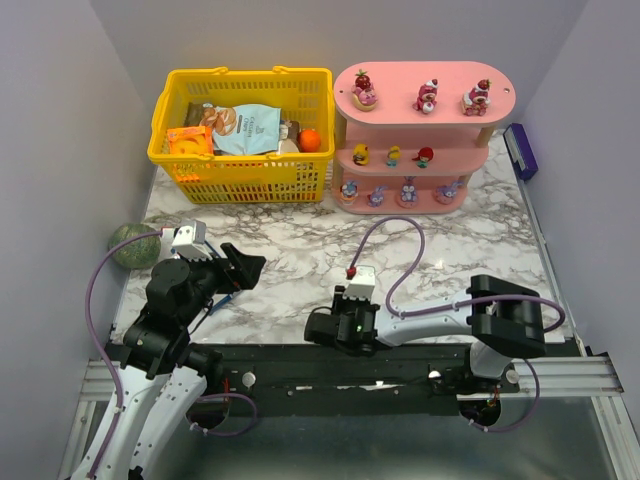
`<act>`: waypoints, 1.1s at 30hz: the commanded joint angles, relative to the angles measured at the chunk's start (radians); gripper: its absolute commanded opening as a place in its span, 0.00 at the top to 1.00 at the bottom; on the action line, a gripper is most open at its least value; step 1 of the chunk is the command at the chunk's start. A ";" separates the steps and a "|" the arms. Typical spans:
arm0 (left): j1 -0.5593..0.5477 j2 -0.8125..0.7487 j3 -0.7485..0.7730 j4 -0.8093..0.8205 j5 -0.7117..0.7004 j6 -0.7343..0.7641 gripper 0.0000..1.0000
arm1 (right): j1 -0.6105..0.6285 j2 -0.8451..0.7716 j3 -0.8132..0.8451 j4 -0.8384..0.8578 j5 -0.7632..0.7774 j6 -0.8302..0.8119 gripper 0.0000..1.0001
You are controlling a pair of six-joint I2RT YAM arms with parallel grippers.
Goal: Place and organize the plastic toys onto the shelf
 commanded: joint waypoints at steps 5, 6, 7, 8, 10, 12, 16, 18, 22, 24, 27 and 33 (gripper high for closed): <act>0.001 -0.009 -0.004 0.000 -0.004 0.003 0.01 | -0.065 -0.096 -0.028 0.011 0.122 -0.061 0.76; 0.000 -0.008 -0.004 -0.002 -0.005 0.003 0.01 | -0.094 -0.110 -0.034 0.031 0.128 -0.108 0.76; 0.000 -0.009 -0.004 -0.002 -0.005 0.003 0.01 | -0.111 -0.130 -0.044 0.044 0.133 -0.134 0.76; 0.000 -0.009 -0.004 -0.002 -0.005 0.003 0.01 | -0.129 -0.166 -0.068 0.063 0.136 -0.165 0.76; -0.002 -0.009 -0.004 -0.002 -0.007 0.003 0.01 | -0.198 -0.215 -0.100 0.201 0.120 -0.338 0.76; -0.002 -0.011 -0.004 -0.002 -0.005 0.002 0.01 | -0.286 -0.294 -0.166 0.427 0.059 -0.582 0.76; -0.002 -0.011 -0.004 -0.002 -0.007 0.003 0.01 | -0.439 -0.384 -0.182 0.631 -0.042 -0.855 0.79; -0.002 -0.008 -0.004 -0.002 -0.005 0.003 0.01 | -0.510 -0.403 -0.150 0.666 -0.076 -0.988 0.79; -0.002 -0.008 -0.004 0.000 -0.004 0.003 0.01 | -0.623 -0.442 -0.062 0.685 -0.148 -1.142 0.81; -0.002 -0.009 -0.004 -0.002 -0.004 0.003 0.01 | -0.697 -0.462 -0.041 0.662 -0.208 -1.188 0.81; -0.002 -0.009 -0.005 0.001 0.001 0.005 0.01 | -0.781 -0.498 0.016 0.564 -0.234 -1.179 0.81; -0.002 -0.002 -0.005 0.003 0.009 0.006 0.01 | -0.915 -0.581 0.013 0.521 -0.298 -1.196 0.82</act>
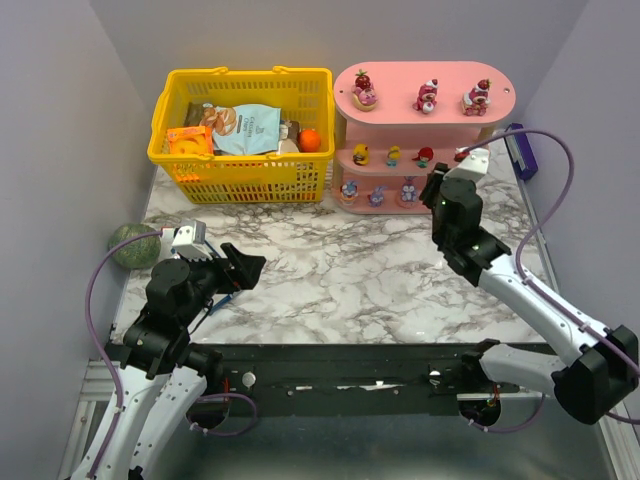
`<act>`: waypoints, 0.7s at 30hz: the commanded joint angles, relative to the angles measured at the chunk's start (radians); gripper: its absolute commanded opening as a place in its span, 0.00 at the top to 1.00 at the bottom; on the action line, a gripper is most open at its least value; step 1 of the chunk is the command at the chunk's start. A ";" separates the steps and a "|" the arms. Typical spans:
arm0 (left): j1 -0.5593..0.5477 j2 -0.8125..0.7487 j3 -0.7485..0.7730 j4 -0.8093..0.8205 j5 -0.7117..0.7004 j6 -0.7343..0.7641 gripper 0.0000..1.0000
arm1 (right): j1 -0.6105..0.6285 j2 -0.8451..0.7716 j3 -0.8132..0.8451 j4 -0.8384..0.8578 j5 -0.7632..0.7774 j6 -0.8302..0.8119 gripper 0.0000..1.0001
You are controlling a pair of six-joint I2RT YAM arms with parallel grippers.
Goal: Place and organize the plastic toys onto the shelf
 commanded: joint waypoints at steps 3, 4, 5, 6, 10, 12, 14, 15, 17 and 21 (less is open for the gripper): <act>-0.002 0.003 -0.005 0.003 0.010 0.006 0.01 | -0.122 -0.028 0.034 -0.063 -0.102 -0.086 0.82; -0.002 0.004 -0.007 0.006 0.011 0.006 0.01 | -0.136 -0.021 0.039 -0.063 -0.106 -0.092 0.82; -0.002 0.006 -0.005 0.005 0.010 0.006 0.01 | -0.146 -0.015 0.042 -0.063 -0.117 -0.095 0.82; -0.002 0.004 -0.005 0.003 0.011 0.006 0.01 | -0.165 -0.012 0.045 -0.063 -0.138 -0.099 0.81; -0.002 0.006 -0.007 0.005 0.010 0.008 0.01 | -0.215 0.014 0.056 -0.061 -0.180 -0.095 0.82; -0.002 0.008 -0.005 0.005 0.010 0.006 0.01 | -0.255 0.029 0.062 -0.061 -0.224 -0.095 0.82; -0.002 0.011 -0.005 0.005 0.011 0.006 0.01 | -0.275 0.052 0.069 -0.060 -0.247 -0.096 0.82; -0.002 0.011 -0.005 0.005 0.011 0.006 0.01 | -0.295 0.060 0.069 -0.052 -0.270 -0.098 0.82; -0.003 0.011 -0.005 0.006 0.013 0.006 0.01 | -0.310 0.081 0.069 -0.040 -0.289 -0.099 0.82; -0.002 0.011 -0.007 0.005 0.013 0.006 0.01 | -0.347 0.118 0.088 -0.011 -0.327 -0.098 0.82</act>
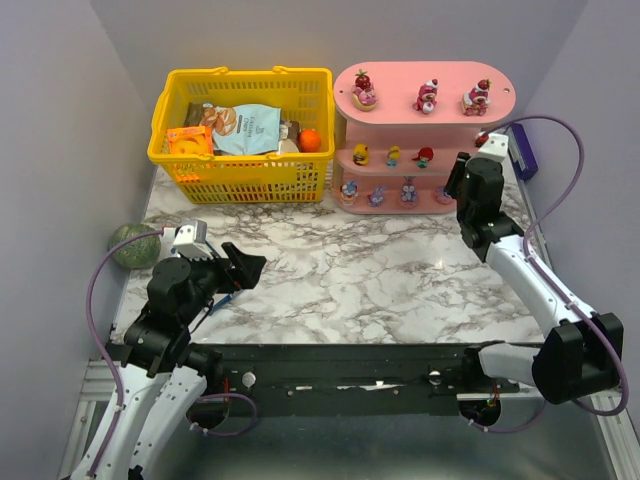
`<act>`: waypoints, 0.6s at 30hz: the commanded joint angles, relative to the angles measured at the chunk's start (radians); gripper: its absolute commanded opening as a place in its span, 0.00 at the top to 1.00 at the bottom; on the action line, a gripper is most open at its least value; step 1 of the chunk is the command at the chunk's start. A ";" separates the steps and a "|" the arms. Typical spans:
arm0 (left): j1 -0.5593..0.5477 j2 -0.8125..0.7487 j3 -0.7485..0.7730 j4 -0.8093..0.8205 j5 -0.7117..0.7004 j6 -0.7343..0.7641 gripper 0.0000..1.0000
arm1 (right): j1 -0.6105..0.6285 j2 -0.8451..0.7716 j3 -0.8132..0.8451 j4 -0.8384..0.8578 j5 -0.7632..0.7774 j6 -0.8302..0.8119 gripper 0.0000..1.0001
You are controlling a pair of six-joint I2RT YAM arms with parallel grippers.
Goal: Place and organize the plastic toys onto the shelf
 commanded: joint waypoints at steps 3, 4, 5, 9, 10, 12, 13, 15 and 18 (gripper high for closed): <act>-0.002 0.006 -0.007 0.006 0.014 0.006 0.01 | -0.037 0.056 0.057 0.041 -0.086 -0.014 0.82; -0.002 0.006 -0.007 0.007 0.013 0.006 0.01 | -0.037 0.060 0.063 0.043 -0.086 -0.014 0.82; -0.002 0.006 -0.008 0.004 0.011 0.005 0.01 | -0.038 0.070 0.067 0.046 -0.085 -0.012 0.82; -0.002 0.010 -0.007 0.004 0.010 0.005 0.01 | -0.046 0.105 0.081 0.061 -0.082 -0.014 0.82; -0.002 0.012 -0.007 0.004 0.009 0.003 0.01 | -0.046 0.114 0.081 0.067 -0.079 -0.015 0.82; -0.002 0.016 -0.007 0.004 0.008 0.003 0.01 | -0.048 0.126 0.078 0.085 -0.072 -0.017 0.82; -0.002 0.016 -0.008 0.003 0.008 0.003 0.01 | -0.049 0.132 0.078 0.092 -0.071 -0.020 0.82; -0.002 0.018 -0.007 0.003 0.006 0.003 0.01 | -0.052 0.148 0.069 0.118 -0.060 -0.018 0.82; -0.002 0.019 -0.007 0.004 0.005 0.003 0.01 | -0.054 0.160 0.055 0.154 -0.053 -0.020 0.82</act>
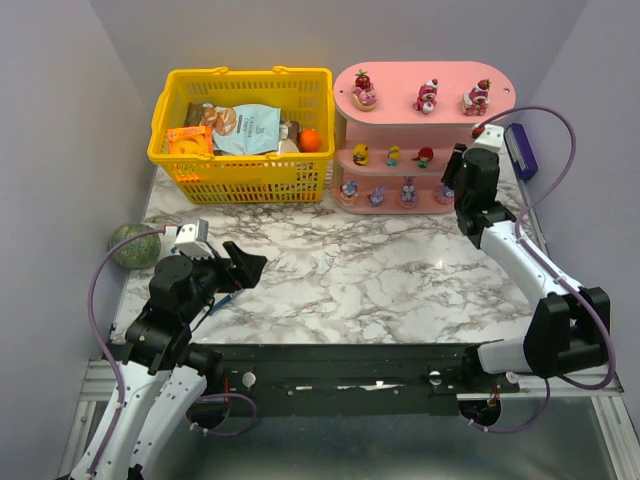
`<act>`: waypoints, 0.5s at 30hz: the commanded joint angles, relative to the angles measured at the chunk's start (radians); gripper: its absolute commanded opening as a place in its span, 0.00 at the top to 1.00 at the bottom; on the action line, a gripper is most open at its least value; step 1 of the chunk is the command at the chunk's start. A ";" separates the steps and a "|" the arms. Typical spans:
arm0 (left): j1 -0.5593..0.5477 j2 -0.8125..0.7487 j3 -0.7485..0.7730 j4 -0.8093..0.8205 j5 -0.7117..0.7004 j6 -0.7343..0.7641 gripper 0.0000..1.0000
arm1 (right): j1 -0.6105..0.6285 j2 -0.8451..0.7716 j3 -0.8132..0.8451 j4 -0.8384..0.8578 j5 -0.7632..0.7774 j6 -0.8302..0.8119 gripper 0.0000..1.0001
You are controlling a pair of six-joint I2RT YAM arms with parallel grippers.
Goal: Place and organize the plastic toys onto the shelf
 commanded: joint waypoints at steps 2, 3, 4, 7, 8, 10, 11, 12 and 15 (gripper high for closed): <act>-0.002 0.008 -0.007 0.003 0.003 0.003 0.01 | -0.011 0.030 -0.001 0.091 0.004 -0.013 0.82; -0.002 0.008 -0.005 0.003 0.003 0.003 0.01 | -0.013 0.035 -0.003 0.100 0.004 -0.014 0.82; -0.002 0.007 -0.005 0.002 0.003 0.003 0.01 | -0.011 0.038 -0.001 0.103 0.002 -0.013 0.82; -0.002 0.007 -0.005 0.002 0.003 0.003 0.01 | -0.014 0.059 0.010 0.108 0.004 -0.019 0.82; -0.002 0.007 -0.005 0.002 0.003 0.003 0.01 | -0.017 0.067 0.013 0.108 0.005 -0.019 0.82; -0.002 0.007 -0.005 0.002 0.000 0.003 0.01 | -0.017 0.087 0.023 0.108 0.009 -0.022 0.82; -0.002 0.007 -0.005 0.002 0.002 0.003 0.01 | -0.019 0.093 0.027 0.108 0.007 -0.022 0.81; -0.002 0.007 -0.005 0.002 0.000 0.003 0.01 | -0.020 0.102 0.030 0.103 0.007 -0.022 0.81; -0.002 0.004 -0.005 0.002 0.000 0.003 0.01 | -0.022 0.130 0.051 0.082 0.015 -0.022 0.80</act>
